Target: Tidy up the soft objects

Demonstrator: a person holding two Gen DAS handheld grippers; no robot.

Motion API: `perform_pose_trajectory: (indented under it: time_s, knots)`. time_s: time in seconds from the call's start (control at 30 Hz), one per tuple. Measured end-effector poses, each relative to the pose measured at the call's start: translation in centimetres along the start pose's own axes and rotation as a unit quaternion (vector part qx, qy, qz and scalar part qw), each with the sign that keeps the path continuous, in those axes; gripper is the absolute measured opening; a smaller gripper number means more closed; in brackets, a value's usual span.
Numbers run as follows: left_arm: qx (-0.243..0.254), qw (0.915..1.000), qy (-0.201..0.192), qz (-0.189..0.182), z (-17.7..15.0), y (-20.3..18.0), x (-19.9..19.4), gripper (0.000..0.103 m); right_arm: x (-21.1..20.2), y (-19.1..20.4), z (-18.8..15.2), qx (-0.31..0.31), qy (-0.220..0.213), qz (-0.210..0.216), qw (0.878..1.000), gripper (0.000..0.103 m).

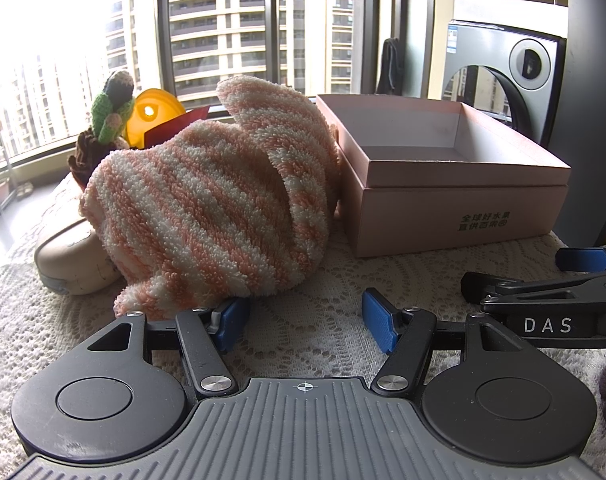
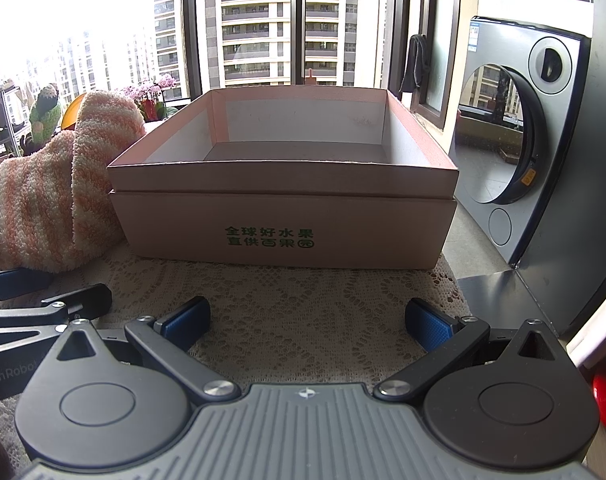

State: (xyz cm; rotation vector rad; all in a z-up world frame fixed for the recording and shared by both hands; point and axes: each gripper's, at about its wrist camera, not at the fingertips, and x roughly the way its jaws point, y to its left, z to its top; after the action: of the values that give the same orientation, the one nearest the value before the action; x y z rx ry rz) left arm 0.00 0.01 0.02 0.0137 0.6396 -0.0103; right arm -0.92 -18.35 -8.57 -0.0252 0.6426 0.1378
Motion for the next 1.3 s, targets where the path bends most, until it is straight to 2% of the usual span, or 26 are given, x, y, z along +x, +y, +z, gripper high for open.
perform_pose_trajectory:
  time_s: [0.57, 0.7, 0.83, 0.93, 1.0, 1.03, 1.07, 1.1, 1.2, 1.3]
  knots:
    - [0.000, 1.0000, 0.000, 0.000, 0.0, 0.0, 0.0, 0.068, 0.1, -0.1, 0.0, 0.002, 0.001, 0.002, 1.000, 0.103]
    - [-0.008, 0.9999, -0.002, -0.007, 0.0, 0.2, -0.1, 0.066, 0.1, -0.3, 0.5, -0.009, 0.023, 0.014, 1.000, 0.103]
    - [-0.033, 0.9990, -0.006, -0.030, -0.2, 1.7, -0.9, 0.065, 0.2, -0.4, 1.0, -0.023, 0.043, 0.024, 0.999, 0.103]
    - [-0.055, 0.9976, -0.012, -0.040, -0.4, 3.6, -2.1, 0.064, 0.2, -0.2, 1.3, -0.047, 0.060, 0.046, 0.996, 0.103]
    - [-0.083, 0.9960, -0.014, -0.031, -0.1, 5.5, -2.7, 0.063, 0.1, 0.2, 1.5, -0.087, 0.070, 0.084, 0.990, 0.103]
    - [-0.103, 0.9941, -0.016, -0.029, 0.2, 6.7, -2.8, 0.063, -0.2, 0.7, 1.5, -0.117, 0.075, 0.114, 0.984, 0.102]
    - [-0.122, 0.9919, -0.016, -0.034, 0.5, 7.8, -2.8, 0.063, -0.5, 1.2, 1.6, -0.137, 0.074, 0.128, 0.980, 0.096]
    - [-0.137, 0.9896, -0.016, -0.043, 0.8, 8.8, -2.7, 0.062, -1.4, 2.0, 1.7, -0.157, 0.054, 0.134, 0.977, 0.094]
    - [-0.159, 0.9851, -0.007, -0.067, 1.2, 10.6, -2.7, 0.060, -3.8, 4.2, 3.1, -0.195, -0.024, 0.142, 0.970, 0.093]
    - [-0.165, 0.9832, -0.025, -0.075, 1.3, 11.5, -3.7, 0.060, -4.3, 6.8, 5.8, -0.208, -0.056, 0.161, 0.963, 0.093]
